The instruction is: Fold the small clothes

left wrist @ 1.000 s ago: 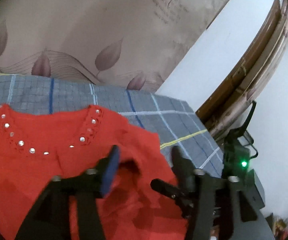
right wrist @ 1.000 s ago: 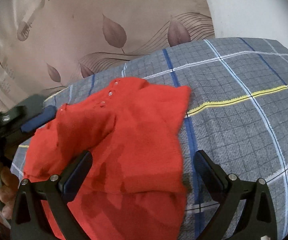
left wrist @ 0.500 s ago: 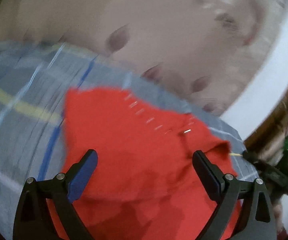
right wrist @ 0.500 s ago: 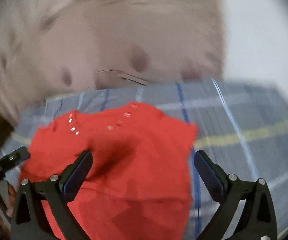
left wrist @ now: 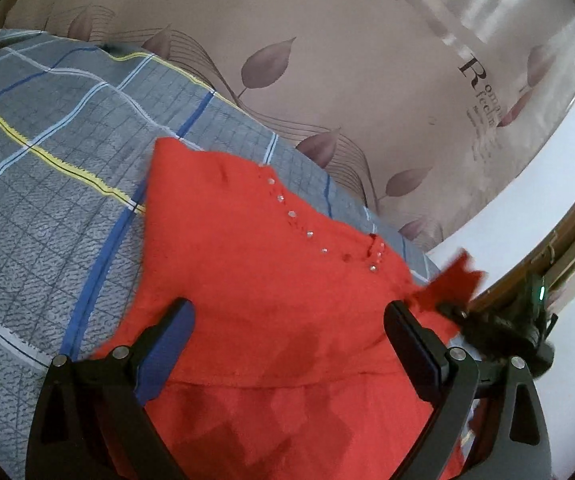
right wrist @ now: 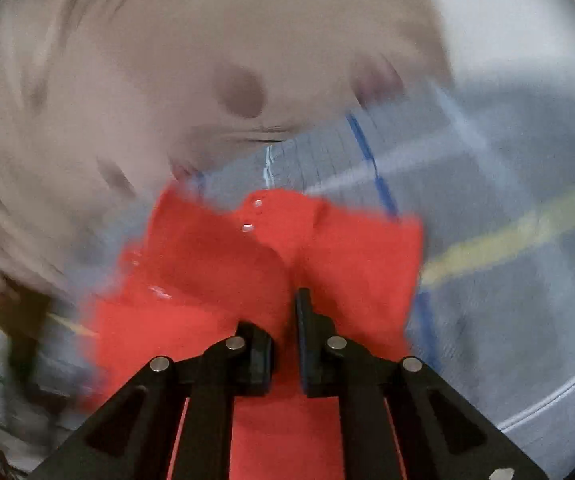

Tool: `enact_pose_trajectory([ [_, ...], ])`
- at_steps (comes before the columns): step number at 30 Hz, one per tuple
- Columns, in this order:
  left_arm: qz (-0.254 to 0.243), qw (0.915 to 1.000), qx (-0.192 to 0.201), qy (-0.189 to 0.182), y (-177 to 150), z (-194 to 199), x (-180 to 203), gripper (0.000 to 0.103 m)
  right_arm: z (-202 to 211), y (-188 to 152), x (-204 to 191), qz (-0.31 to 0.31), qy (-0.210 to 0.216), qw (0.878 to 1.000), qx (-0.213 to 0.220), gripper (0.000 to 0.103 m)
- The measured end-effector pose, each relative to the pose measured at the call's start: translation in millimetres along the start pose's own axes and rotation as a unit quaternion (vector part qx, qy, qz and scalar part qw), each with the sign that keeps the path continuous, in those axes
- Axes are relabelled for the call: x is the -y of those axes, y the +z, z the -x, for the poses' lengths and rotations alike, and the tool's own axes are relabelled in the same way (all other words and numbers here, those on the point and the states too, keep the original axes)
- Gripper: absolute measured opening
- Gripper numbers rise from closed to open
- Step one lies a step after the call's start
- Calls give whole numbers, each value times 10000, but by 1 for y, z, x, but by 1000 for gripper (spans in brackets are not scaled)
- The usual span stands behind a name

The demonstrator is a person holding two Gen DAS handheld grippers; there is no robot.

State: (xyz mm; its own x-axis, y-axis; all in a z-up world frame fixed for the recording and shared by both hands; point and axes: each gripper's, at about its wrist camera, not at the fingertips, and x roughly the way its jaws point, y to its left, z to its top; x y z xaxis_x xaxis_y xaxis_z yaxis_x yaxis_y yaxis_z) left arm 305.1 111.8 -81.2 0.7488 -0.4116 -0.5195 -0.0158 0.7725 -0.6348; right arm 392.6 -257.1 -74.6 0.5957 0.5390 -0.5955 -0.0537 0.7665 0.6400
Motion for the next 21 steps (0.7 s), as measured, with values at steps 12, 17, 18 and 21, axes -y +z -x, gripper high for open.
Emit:
enact_pose_trajectory([
  [12,-31,10000,-22,56,1,-1,3,95,19,-7,61,-1063,1124,9879,98,64],
  [17,4,10000,23,87,0,-1,0,95,8,3,45,-685,354,9970,-84,11],
  [18,-5,9999,29,115,0,-1,0,96,8,9,32,-579,268,9979,-74,10],
  [21,-11,9996,147,253,0,4,-1,95,11,35,-21,-356,968,9947,-52,8],
])
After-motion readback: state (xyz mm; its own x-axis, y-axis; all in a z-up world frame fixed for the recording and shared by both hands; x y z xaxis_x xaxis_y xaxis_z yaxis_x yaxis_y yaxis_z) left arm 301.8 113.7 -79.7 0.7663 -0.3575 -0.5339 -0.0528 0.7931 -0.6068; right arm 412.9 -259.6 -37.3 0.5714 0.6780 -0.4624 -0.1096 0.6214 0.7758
